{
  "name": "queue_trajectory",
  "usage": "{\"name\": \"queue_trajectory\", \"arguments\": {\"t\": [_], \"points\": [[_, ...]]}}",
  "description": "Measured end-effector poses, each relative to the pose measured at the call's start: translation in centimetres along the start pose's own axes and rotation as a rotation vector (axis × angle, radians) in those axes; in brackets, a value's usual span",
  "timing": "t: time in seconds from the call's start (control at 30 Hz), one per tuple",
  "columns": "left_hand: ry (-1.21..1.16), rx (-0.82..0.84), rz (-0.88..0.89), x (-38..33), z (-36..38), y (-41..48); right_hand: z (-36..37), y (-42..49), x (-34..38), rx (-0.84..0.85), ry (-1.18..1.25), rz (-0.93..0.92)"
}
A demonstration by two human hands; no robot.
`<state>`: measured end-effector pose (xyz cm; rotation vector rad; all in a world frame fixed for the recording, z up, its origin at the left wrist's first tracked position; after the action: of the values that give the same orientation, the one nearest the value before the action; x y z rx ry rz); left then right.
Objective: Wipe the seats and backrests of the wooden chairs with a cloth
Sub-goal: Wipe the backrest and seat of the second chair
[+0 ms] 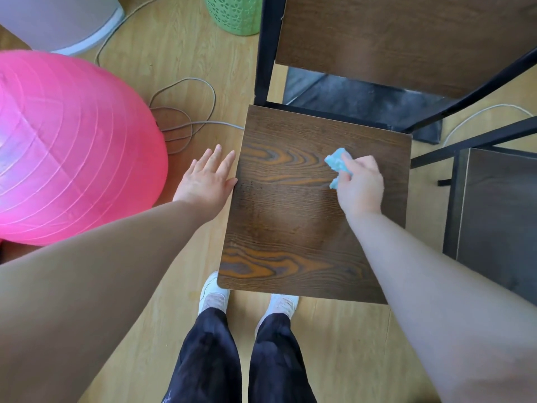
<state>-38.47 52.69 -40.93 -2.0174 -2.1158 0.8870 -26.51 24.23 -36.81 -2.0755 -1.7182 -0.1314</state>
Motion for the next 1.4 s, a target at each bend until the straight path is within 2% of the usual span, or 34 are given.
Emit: {"name": "queue_trajectory", "arguments": {"t": [0.27, 0.43, 0.5, 0.6, 0.7, 0.87, 0.97, 1.03, 1.13, 1.23, 1.4], "points": [[0.020, 0.003, 0.027, -1.1, -0.1, -0.6, 5.4, -9.4, 4.3, 0.157, 0.107, -0.273], [0.049, -0.021, 0.028, -1.3, 0.0, -1.3, 10.4, -19.1, 6.6, 0.462, 0.009, -0.503], [0.058, -0.029, 0.027, -1.4, -0.1, -1.7, 10.4, -20.6, 6.6, 0.531, 0.033, -0.504], [0.071, -0.026, 0.031, -1.7, 0.1, -2.1, 6.9, -17.7, 4.9, 0.451, 0.231, -0.387], [0.109, -0.013, 0.027, -1.7, 0.7, -2.3, 1.6, -11.0, 0.9, 0.157, 0.307, -0.235], [0.078, -0.037, 0.020, -2.4, 1.3, -2.1, -4.8, 0.6, -9.3, -0.128, 0.347, 0.381], [0.042, -0.072, 0.010, -3.0, 1.4, -1.9, -5.7, 3.4, -11.6, -0.201, 0.434, 0.540], [0.021, -0.093, 0.002, -3.0, 1.4, -1.7, -5.3, 4.7, -11.5, -0.220, 0.430, 0.577], [-0.001, -0.117, 0.000, -2.8, 1.4, -1.4, -4.9, 6.1, -8.3, -0.244, 0.293, 0.466], [-0.001, -0.119, 0.015, -2.6, 1.6, -1.2, -3.5, 7.2, -3.7, -0.179, 0.283, 0.281], [0.013, -0.108, 0.025, -2.3, 1.7, -1.1, -0.2, 5.9, 3.3, 0.061, 0.141, -0.031]]}}
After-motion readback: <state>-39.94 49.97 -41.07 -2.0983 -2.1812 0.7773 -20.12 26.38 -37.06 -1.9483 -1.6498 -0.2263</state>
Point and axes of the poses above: each hand's wrist, its own y-axis towards the middle knuckle, its own z-axis out of the palm, x = y × z, the point moved 7 cm from there along y, towards the middle knuckle, and after that the axes turned 10 degrees about z, right-handed, at the moved point
